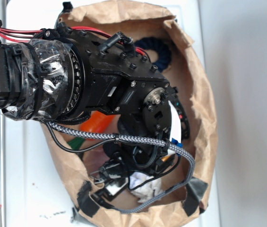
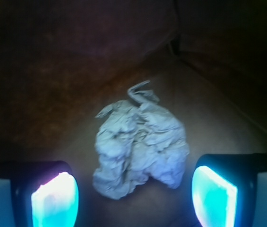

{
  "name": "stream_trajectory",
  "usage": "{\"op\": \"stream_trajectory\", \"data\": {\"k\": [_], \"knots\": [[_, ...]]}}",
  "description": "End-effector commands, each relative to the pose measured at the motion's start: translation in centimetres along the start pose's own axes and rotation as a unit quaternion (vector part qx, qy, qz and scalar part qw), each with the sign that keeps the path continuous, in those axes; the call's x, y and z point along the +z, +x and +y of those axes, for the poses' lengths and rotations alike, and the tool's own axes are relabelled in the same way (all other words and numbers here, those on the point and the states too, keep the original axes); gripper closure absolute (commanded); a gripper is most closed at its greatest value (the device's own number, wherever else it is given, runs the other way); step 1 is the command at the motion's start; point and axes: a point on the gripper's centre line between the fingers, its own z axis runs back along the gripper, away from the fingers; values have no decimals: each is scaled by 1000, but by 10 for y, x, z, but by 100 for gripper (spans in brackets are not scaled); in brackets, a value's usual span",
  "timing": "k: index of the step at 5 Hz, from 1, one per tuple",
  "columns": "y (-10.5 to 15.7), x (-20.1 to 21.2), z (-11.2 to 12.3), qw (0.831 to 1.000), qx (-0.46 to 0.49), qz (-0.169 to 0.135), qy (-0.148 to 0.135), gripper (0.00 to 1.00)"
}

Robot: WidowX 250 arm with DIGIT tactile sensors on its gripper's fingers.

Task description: Grab the white paper.

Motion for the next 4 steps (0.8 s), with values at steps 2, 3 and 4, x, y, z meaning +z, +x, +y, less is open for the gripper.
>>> {"op": "stream_trajectory", "data": {"k": [2, 3, 4], "knots": [[17, -26, -23, 999, -25, -30, 7, 0], [11, -49, -30, 999, -41, -14, 24, 0], [7, -59, -31, 999, -42, -6, 32, 0]]}}
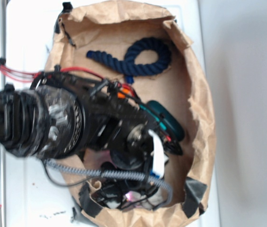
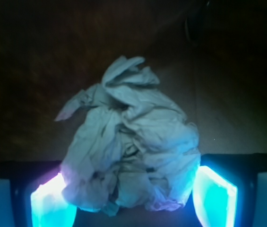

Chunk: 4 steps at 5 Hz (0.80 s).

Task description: Grab the white paper.

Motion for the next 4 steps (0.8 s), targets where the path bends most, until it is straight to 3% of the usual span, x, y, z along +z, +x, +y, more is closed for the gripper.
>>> {"op": "stream_trajectory", "data": {"k": [1, 2, 4], "knots": [[3, -8, -7, 1000, -25, -4, -3, 0], [4, -4, -5, 1000, -23, -14, 4, 100], [-1, 17, 2, 999, -12, -35, 8, 100]]}}
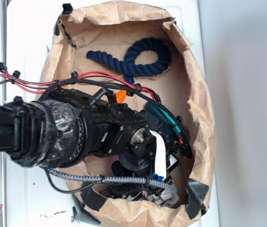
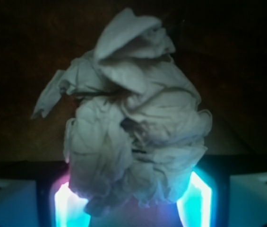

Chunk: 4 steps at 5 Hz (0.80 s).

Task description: Grab the white paper.

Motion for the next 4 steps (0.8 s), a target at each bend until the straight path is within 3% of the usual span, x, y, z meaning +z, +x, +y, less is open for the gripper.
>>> {"op": "stream_trajectory", "data": {"k": [1, 3, 4], "knots": [[-2, 40, 4, 999, 26, -18, 35, 100], [-19, 91, 25, 992, 110, -26, 62, 100], [-19, 104, 30, 986, 140, 3, 94, 100]]}}
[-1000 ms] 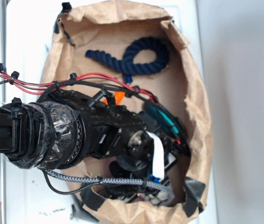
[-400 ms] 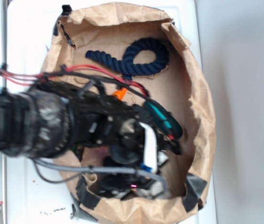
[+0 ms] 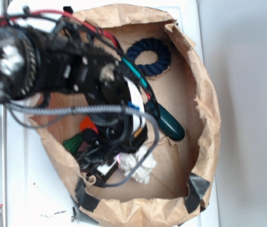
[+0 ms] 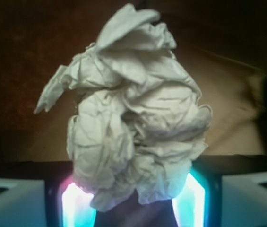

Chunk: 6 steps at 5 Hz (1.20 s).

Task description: Grab the white paper.

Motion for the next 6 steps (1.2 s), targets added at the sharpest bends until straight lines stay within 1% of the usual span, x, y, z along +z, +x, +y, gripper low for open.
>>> {"op": "stream_trajectory", "data": {"k": [1, 2, 3, 4, 5, 6], "knots": [[19, 45, 12, 992, 68, 35, 102, 100], [23, 57, 19, 976, 138, 87, 147, 100], [21, 72, 25, 948, 208, 180, 161, 100], [15, 99, 28, 947, 222, 189, 134, 100], [20, 114, 17, 951, 192, 166, 175, 100], [21, 117, 14, 957, 175, 164, 163, 100]]}}
